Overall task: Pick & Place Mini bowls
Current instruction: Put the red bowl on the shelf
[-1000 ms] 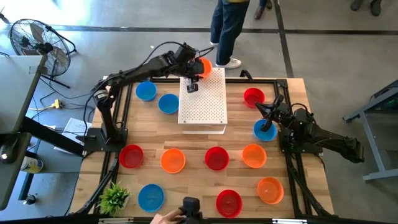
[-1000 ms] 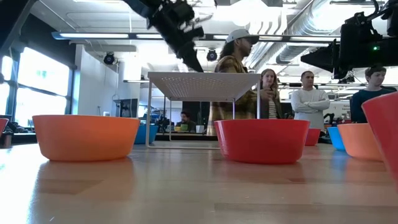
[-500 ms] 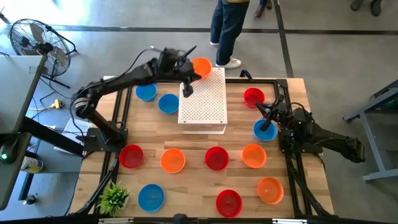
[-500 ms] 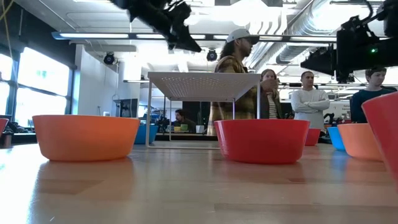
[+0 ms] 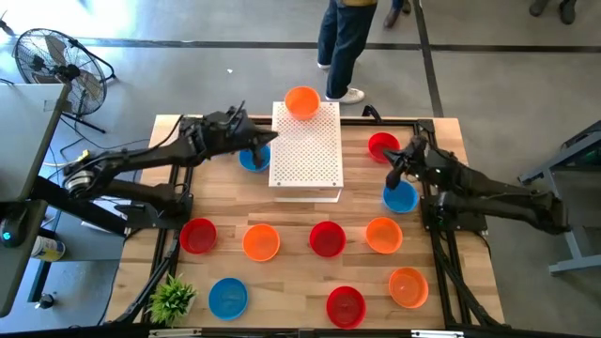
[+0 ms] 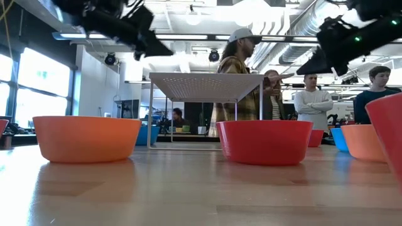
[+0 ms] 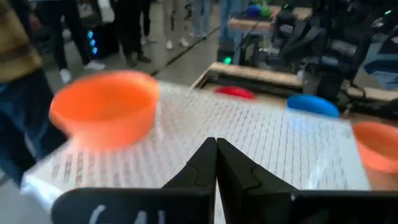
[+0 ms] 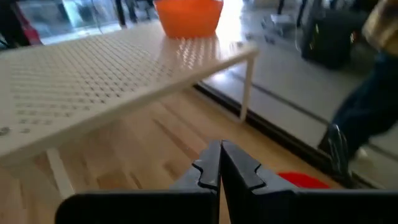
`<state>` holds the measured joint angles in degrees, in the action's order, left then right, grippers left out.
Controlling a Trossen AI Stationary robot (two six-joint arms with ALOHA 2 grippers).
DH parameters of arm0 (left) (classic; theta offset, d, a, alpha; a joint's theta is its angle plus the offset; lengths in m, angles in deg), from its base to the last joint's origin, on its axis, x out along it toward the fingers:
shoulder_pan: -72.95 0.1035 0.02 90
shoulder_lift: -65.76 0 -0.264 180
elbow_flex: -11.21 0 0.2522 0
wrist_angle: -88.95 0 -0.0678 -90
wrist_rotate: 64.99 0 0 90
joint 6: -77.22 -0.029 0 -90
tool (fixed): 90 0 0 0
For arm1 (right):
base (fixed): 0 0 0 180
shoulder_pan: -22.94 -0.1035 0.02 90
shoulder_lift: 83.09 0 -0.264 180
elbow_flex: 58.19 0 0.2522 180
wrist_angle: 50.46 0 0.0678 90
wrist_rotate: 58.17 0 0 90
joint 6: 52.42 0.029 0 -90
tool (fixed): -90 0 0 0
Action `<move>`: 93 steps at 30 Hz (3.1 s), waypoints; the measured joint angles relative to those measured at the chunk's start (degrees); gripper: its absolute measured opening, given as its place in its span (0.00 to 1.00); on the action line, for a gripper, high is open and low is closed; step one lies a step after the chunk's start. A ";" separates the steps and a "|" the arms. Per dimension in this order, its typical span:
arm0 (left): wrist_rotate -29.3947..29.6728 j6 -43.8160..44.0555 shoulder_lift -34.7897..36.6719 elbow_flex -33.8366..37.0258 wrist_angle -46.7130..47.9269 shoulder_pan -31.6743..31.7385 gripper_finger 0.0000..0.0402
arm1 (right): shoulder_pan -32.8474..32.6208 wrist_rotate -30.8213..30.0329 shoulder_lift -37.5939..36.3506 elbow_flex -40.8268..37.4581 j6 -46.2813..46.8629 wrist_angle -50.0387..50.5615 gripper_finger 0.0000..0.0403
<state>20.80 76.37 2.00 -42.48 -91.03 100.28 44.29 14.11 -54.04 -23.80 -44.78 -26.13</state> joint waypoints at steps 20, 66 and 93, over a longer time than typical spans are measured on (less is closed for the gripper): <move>5.27 5.64 4.45 26.30 -29.93 0.00 0.00 | 12.62 -2.95 34.92 26.42 34.39 40.85 0.32; 3.17 6.71 4.42 26.57 -26.82 -0.01 0.00 | 24.94 -1.14 58.26 26.42 44.96 31.97 0.03; 2.58 6.71 4.40 26.55 -29.74 0.00 0.00 | 19.08 8.33 50.50 31.08 18.52 37.15 0.16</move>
<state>23.38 83.09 6.41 -15.93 -120.78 100.28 63.36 22.44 -3.54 7.27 -26.26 11.02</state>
